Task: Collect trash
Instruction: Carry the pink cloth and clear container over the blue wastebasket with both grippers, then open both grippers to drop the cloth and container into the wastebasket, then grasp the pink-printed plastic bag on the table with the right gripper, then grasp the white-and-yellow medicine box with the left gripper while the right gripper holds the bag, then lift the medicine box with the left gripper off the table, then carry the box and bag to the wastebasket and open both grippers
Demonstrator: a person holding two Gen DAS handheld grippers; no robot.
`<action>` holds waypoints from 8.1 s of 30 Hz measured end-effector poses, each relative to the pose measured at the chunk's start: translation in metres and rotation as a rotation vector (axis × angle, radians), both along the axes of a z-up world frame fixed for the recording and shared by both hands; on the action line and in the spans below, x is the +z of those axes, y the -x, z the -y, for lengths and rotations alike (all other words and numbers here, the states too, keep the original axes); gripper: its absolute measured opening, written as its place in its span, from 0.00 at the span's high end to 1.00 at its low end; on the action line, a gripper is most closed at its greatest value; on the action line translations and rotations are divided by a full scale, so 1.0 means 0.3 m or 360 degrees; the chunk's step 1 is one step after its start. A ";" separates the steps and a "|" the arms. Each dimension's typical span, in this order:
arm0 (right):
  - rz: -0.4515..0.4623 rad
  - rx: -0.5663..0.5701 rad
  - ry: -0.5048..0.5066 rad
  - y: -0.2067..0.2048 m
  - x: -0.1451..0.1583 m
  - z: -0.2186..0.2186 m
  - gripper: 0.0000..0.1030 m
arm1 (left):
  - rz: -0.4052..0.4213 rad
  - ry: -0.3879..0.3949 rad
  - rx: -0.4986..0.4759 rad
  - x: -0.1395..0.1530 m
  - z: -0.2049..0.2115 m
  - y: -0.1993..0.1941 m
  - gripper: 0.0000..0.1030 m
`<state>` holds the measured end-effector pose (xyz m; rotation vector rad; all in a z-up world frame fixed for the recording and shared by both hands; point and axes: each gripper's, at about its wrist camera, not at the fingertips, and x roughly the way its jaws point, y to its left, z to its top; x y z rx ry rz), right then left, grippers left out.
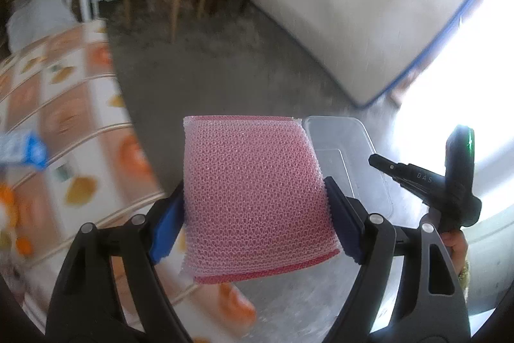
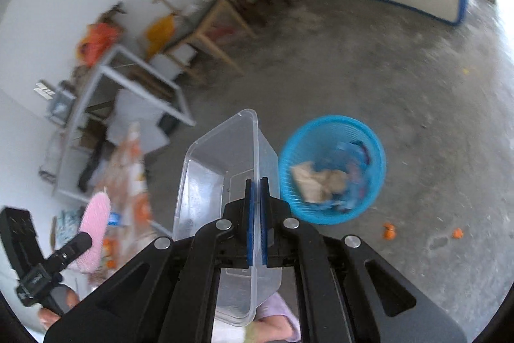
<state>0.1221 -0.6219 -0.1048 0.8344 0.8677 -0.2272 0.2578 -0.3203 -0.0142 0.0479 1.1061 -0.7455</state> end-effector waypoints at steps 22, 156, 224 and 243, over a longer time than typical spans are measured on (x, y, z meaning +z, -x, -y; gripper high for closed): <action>-0.0365 -0.0334 -0.0090 -0.136 -0.573 0.239 0.49 | -0.0289 -0.0155 -0.0054 -0.258 0.393 -0.188 0.16; -0.0140 0.1116 0.0659 -0.187 0.108 -1.342 0.85 | 0.0281 -0.0092 0.0573 -0.162 -1.100 0.509 0.34; -0.0014 0.0028 0.0089 0.013 -0.040 -0.131 0.86 | -0.0318 0.0082 -0.0084 -0.075 0.000 -0.034 0.34; -0.0254 -0.0220 -0.0025 -0.272 -0.604 0.135 0.37 | -0.0364 -0.0059 0.0007 -0.308 0.384 -0.249 0.13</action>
